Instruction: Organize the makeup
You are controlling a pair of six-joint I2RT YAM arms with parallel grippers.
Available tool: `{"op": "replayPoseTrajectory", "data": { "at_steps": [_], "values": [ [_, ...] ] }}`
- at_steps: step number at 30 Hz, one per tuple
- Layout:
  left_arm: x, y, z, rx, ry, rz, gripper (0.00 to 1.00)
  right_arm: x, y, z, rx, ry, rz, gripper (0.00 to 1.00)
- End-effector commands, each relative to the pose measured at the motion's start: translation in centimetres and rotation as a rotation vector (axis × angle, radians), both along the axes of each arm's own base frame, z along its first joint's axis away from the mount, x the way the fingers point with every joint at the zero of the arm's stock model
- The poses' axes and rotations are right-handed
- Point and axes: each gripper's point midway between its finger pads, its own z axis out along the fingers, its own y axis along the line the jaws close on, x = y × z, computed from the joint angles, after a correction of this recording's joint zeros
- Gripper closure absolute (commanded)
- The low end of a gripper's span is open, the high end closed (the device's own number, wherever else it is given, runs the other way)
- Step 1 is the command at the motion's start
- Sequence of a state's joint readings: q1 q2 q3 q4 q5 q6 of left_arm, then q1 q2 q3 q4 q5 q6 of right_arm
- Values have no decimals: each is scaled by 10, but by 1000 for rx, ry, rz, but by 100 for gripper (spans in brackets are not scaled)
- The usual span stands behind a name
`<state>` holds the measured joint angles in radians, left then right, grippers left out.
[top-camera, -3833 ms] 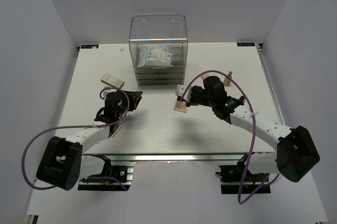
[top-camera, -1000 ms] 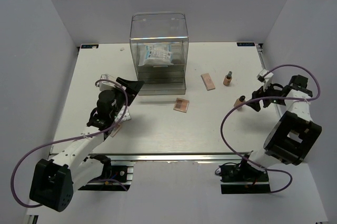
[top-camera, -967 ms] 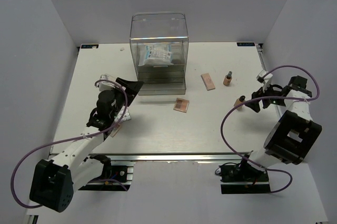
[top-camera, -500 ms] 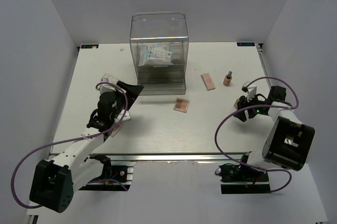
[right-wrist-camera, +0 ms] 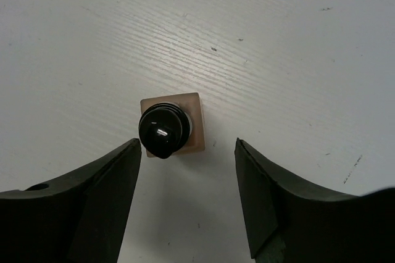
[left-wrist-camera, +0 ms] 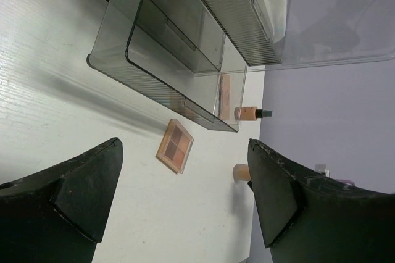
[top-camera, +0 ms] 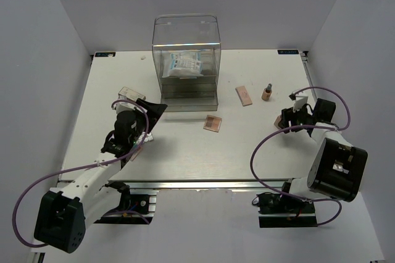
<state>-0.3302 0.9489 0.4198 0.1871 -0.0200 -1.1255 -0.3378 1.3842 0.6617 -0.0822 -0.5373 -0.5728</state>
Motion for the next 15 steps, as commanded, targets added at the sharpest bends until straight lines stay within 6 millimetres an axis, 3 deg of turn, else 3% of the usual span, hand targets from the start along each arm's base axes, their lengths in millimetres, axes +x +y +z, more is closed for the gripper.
{"op": "replayPoseTrajectory", "data": {
  "at_steps": [1,8,15],
  "values": [
    [-1,5,2,7,-12,19,8,11,4,5,17,-43,12,32],
    [1,4,4,11,-11,15,8,18,19,-11,23,-9,91,58],
    [1,5,4,33,-13,12,9,19,32,1,5,-57,228,82]
  ]
}}
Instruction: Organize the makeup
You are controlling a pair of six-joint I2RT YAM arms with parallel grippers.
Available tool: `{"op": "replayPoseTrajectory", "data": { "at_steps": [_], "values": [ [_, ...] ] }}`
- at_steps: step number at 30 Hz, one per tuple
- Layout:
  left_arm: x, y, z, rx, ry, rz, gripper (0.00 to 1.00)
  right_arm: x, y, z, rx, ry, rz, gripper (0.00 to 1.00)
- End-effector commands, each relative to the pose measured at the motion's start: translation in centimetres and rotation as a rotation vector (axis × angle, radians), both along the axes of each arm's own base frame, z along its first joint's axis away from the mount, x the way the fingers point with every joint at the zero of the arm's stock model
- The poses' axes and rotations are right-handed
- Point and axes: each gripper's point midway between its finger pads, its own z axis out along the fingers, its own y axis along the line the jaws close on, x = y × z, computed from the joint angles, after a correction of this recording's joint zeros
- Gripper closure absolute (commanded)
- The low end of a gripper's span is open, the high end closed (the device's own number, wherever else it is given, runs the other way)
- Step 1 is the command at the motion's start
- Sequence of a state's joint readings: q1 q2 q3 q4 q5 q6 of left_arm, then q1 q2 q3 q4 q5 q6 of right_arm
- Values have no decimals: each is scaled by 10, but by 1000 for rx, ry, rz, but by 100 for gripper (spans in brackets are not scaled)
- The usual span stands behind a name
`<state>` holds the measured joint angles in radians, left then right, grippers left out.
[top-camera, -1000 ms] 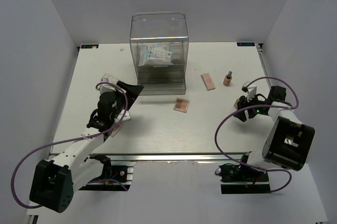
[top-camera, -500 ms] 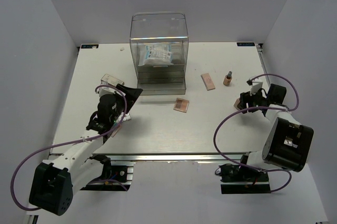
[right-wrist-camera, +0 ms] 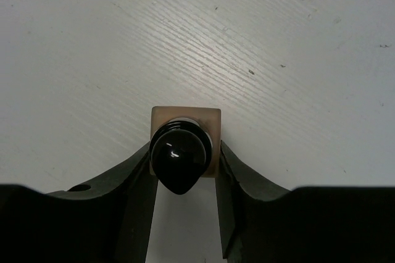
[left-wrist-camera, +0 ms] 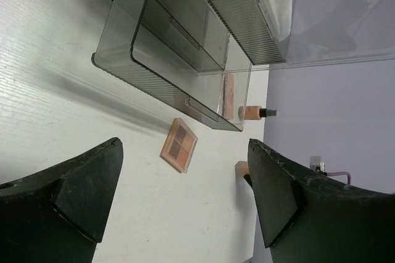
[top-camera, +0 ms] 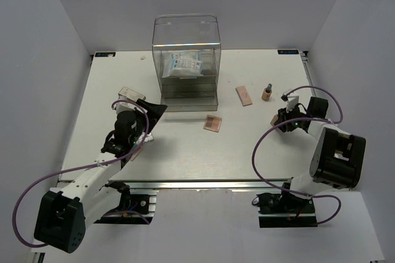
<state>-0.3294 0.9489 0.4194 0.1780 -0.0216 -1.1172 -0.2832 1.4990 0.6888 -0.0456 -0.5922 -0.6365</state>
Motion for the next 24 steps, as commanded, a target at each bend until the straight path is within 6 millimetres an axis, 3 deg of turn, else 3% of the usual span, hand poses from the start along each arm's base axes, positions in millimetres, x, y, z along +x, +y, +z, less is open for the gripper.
{"op": "replayPoseTrajectory", "data": {
  "at_steps": [1,6,9,11,13,14,15,16,17,18,19,20,21,22,23,24],
  "values": [
    [2,4,7,24,-22,12,9,8,11,21,-23,-89,132,86],
    [4,4,8,42,-24,6,9,9,37,50,-55,-170,286,98],
    [6,2,5,68,-17,-10,8,11,67,73,-99,-227,416,100],
    [7,2,7,94,-17,-25,9,9,95,86,-126,-238,508,100],
    [9,2,8,115,-11,-31,8,23,119,120,-156,-304,564,100],
    [9,2,9,134,-17,-36,9,18,140,122,-167,-278,617,100],
    [9,2,9,142,-17,-37,9,33,152,153,-182,-339,631,100],
    [9,4,11,151,-20,-36,9,36,163,165,-196,-351,655,100],
    [9,4,12,165,-24,-39,9,28,182,154,-211,-267,714,100],
    [9,6,13,171,-27,-31,8,31,192,159,-230,-259,745,100],
    [8,7,14,178,-29,-32,9,38,216,194,-247,-325,788,100],
    [7,8,16,186,-35,-31,8,46,224,182,-286,-271,802,100],
    [7,9,17,190,-40,-30,8,39,229,178,-311,-209,834,100],
    [6,10,16,197,-34,-29,9,43,251,205,-344,-280,877,100],
    [5,11,20,203,-45,-29,9,51,257,187,-403,-226,889,100],
    [5,12,21,210,-46,-27,9,45,260,181,-435,-174,912,100]
  ]
}}
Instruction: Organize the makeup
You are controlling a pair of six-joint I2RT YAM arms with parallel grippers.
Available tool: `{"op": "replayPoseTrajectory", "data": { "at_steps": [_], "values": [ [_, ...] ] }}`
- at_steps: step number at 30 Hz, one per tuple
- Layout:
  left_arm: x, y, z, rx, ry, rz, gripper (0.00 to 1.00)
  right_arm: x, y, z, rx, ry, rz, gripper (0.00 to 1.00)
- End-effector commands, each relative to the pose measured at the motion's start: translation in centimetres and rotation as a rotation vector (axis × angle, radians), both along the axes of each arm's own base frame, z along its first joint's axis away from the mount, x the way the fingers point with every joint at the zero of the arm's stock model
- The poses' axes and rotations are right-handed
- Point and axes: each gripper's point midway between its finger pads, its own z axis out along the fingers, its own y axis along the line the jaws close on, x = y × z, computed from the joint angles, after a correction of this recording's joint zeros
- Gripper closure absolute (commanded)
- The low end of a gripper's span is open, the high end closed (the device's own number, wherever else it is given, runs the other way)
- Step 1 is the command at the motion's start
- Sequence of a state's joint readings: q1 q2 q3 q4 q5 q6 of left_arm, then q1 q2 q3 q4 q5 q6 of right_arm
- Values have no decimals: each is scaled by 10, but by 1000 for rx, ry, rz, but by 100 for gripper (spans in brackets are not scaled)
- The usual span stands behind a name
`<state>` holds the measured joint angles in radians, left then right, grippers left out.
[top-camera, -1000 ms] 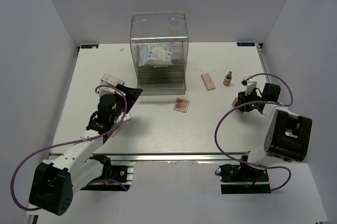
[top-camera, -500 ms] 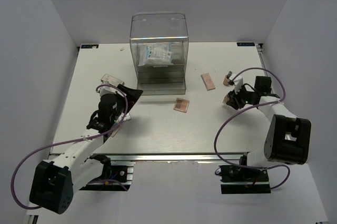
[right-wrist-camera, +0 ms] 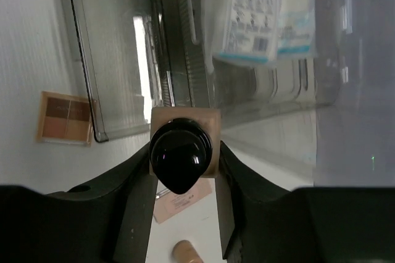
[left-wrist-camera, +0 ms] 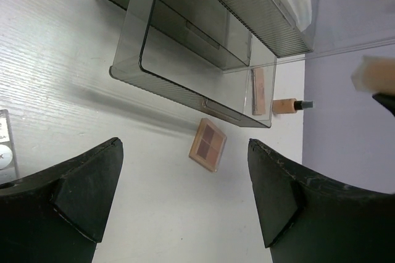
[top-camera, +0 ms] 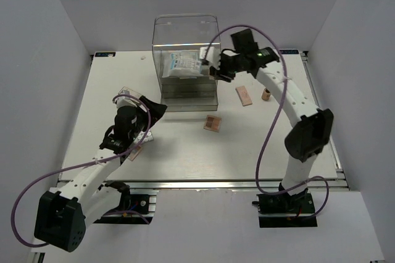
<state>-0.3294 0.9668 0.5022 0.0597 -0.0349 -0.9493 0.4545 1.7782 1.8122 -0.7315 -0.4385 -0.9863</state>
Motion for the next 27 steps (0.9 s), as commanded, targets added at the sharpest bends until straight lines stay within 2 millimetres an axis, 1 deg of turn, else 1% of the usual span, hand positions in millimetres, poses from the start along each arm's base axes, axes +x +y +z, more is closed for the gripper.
{"op": "replayPoseTrajectory", "data": {
  "at_steps": [1,2,3,4,5,6,7,9,10,11,13,15,16,18,19,20,21,23,24,27],
  "values": [
    [1,8,21,44,-48,15,9,-26,10,-50,-276,142,57,100],
    [1,10,26,48,-66,17,9,-18,14,-38,-304,90,43,100],
    [-3,12,22,60,-44,19,9,-20,17,-43,-338,94,49,100],
    [-3,14,23,65,-49,29,9,-22,26,-52,-372,92,72,100],
    [-5,16,27,67,-60,32,9,-21,25,-57,-409,77,65,100],
    [-6,17,26,70,-56,36,9,-22,27,-62,-429,73,68,100],
    [-7,19,26,73,-58,45,8,-24,33,-68,-450,66,79,100],
    [-11,21,26,69,-61,51,8,-21,33,-75,-498,43,64,100],
    [-12,21,25,67,-60,53,8,-21,40,-80,-506,32,67,100],
    [-12,22,25,63,-59,56,9,-15,35,-82,-542,11,36,100],
    [-14,22,25,59,-58,58,9,-10,40,-88,-574,-15,22,100],
    [-15,23,25,61,-55,59,9,-7,41,-93,-598,-29,13,100],
    [-15,23,27,59,-60,61,8,-5,41,-99,-629,-36,10,93],
    [-15,23,26,61,-55,61,9,-6,39,-108,-664,-34,11,78],
    [-15,23,27,58,-59,61,9,-5,37,-116,-688,-28,12,67],
    [-15,23,28,58,-61,61,8,-6,36,-120,-698,-22,17,63],
    [-16,23,26,60,-55,61,8,-6,36,-124,-701,-16,18,53],
    [-17,24,29,57,-59,63,9,-7,37,-124,-693,-10,23,46],
    [-18,25,29,59,-56,66,9,-7,39,-118,-674,-19,18,41],
    [-20,27,29,54,-60,75,8,-7,45,-105,-621,-37,16,40]
  ]
}}
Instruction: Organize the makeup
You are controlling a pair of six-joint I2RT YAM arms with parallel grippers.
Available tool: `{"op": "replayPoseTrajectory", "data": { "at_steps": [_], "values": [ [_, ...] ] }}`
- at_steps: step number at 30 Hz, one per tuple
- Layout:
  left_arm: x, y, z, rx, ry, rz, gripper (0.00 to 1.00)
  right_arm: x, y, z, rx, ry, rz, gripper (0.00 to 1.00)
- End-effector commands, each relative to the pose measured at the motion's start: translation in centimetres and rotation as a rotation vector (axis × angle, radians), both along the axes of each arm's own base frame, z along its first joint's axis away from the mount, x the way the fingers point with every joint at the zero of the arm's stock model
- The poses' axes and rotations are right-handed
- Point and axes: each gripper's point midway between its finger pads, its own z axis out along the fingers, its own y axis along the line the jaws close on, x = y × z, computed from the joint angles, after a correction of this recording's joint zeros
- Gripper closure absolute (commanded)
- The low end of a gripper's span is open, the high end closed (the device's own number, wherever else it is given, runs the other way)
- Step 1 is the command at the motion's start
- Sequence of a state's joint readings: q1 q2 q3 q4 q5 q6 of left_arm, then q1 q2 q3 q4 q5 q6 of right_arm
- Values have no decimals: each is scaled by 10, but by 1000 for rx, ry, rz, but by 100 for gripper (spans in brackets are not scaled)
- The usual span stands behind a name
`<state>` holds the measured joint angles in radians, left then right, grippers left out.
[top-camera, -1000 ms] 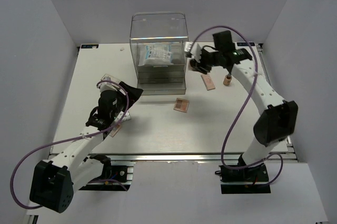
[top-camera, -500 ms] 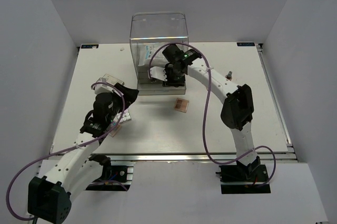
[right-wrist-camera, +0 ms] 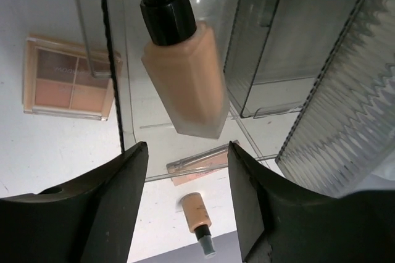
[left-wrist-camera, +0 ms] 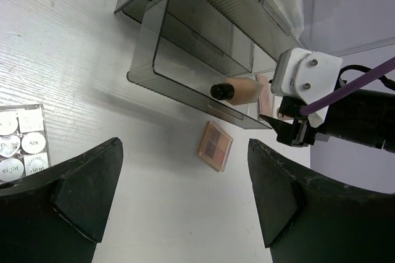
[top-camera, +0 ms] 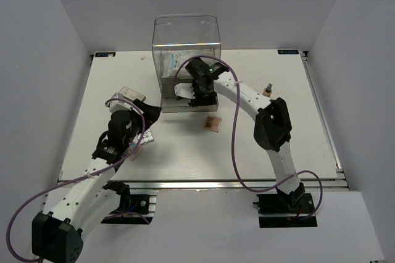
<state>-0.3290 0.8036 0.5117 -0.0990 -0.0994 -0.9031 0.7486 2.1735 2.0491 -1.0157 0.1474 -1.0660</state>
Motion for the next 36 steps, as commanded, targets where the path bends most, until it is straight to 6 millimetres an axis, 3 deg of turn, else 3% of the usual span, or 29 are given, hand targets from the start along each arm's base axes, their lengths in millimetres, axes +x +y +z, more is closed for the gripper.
{"op": "replayPoseTrajectory", "data": {
  "at_steps": [1,5,7,8,9,10,11,12,13,15,16,17,18,19,21,22,23,24,25,26,29,32,36],
  "values": [
    [-1,7,12,-7,-30,31,9,4,10,35,81,-75,15,39],
    [-2,6,9,-18,-21,29,9,-9,17,67,211,-67,-15,39],
    [-2,6,9,-14,-16,30,9,-17,19,103,380,-48,-33,34],
    [-3,7,9,-11,-12,31,8,-23,14,99,440,8,-92,26],
    [-3,7,10,-10,-14,30,8,-18,-8,125,536,-10,-143,11],
    [-3,7,11,-13,-15,33,8,-17,-8,130,625,21,-164,11],
    [-3,7,11,-15,-16,33,8,-13,-21,126,681,68,-316,11],
    [-2,7,10,-17,-16,34,8,-1,-53,111,676,80,-452,11],
    [-2,7,10,-19,-17,34,8,1,-69,102,684,103,-512,11],
    [-1,7,10,-17,-17,35,8,10,-130,88,769,168,-708,11],
    [0,6,8,-11,-11,31,8,7,-136,93,853,229,-720,11],
    [0,6,8,-7,-8,30,8,16,-152,97,911,204,-756,11],
    [0,7,8,-5,-7,32,8,20,-184,107,969,157,-839,11],
    [1,7,6,-1,0,32,8,14,-196,89,970,163,-879,11],
    [2,6,6,1,-4,29,8,22,-219,103,1016,-13,-841,11],
    [2,6,4,-1,-2,28,8,13,-231,70,977,-33,-893,11],
    [3,5,2,-1,3,27,8,13,-234,66,980,-82,-873,11],
    [4,5,1,-2,5,26,8,20,-237,80,1015,-189,-828,11],
    [4,4,1,1,6,24,8,10,-237,55,1009,-164,-848,11],
    [6,3,-1,5,14,22,8,11,-237,53,1021,-181,-846,11],
    [10,1,-1,12,21,13,8,26,-242,46,1060,-205,-919,11],
    [12,0,-2,17,26,6,8,53,-256,21,1038,-212,-1029,11],
    [12,0,-4,15,34,9,8,78,-262,6,1047,-193,-1096,14]
  ]
}}
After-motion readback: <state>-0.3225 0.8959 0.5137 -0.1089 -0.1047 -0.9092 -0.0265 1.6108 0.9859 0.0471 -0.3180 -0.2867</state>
